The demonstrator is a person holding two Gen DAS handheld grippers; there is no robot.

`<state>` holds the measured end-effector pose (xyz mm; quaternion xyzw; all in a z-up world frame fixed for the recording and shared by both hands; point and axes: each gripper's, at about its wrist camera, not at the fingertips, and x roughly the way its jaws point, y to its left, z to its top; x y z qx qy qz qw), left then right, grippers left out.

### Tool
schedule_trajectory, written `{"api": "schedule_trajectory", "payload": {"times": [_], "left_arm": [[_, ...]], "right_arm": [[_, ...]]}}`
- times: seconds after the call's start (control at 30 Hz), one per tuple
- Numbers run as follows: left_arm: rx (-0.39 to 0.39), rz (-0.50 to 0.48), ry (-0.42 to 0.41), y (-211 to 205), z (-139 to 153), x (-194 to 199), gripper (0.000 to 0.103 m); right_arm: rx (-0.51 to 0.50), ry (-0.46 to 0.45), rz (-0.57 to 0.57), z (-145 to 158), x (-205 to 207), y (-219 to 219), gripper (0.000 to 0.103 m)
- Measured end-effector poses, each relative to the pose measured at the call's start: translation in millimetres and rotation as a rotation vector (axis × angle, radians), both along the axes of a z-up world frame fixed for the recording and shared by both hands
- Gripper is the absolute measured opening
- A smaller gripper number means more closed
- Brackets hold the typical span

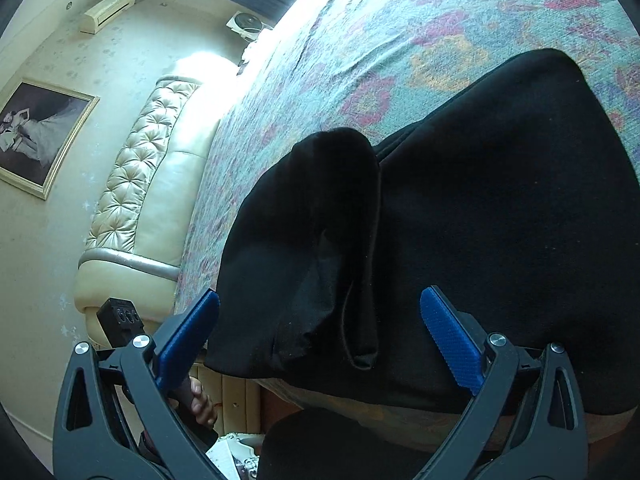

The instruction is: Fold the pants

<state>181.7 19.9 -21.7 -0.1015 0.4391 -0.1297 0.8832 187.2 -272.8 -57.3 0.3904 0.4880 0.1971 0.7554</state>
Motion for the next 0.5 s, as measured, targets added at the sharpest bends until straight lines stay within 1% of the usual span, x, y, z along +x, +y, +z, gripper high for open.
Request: {"api": "schedule_trajectory", "payload": {"times": [0.07,0.17,0.3,0.37,0.43,0.5], "left_arm": [[-0.021,0.008,0.004,3.6,-1.8,0.3,0.087],[-0.029,0.006,0.003,3.7,-2.6,-0.1,0.087],[-0.025,-0.006,0.007,-1.3,-5.1,-0.2,0.087],[-0.017,-0.008,0.005,-2.9,-5.8,-0.9,0.087],[-0.021,-0.008,0.005,-2.9,-6.6,-1.4,0.087],[-0.029,-0.005,0.010,-2.1,-7.8,-1.8,0.087]], "right_arm": [[-0.019,0.011,0.016,-3.1,3.7,6.3,0.101],[-0.036,0.023,0.040,-3.0,8.1,15.1,0.101],[-0.007,-0.011,0.082,2.6,9.1,28.8,0.101],[-0.006,0.001,0.101,-1.3,12.5,34.5,0.101],[-0.026,0.017,0.119,-7.0,15.9,35.9,0.101],[-0.021,0.018,0.133,-10.8,17.6,34.7,0.101]]}}
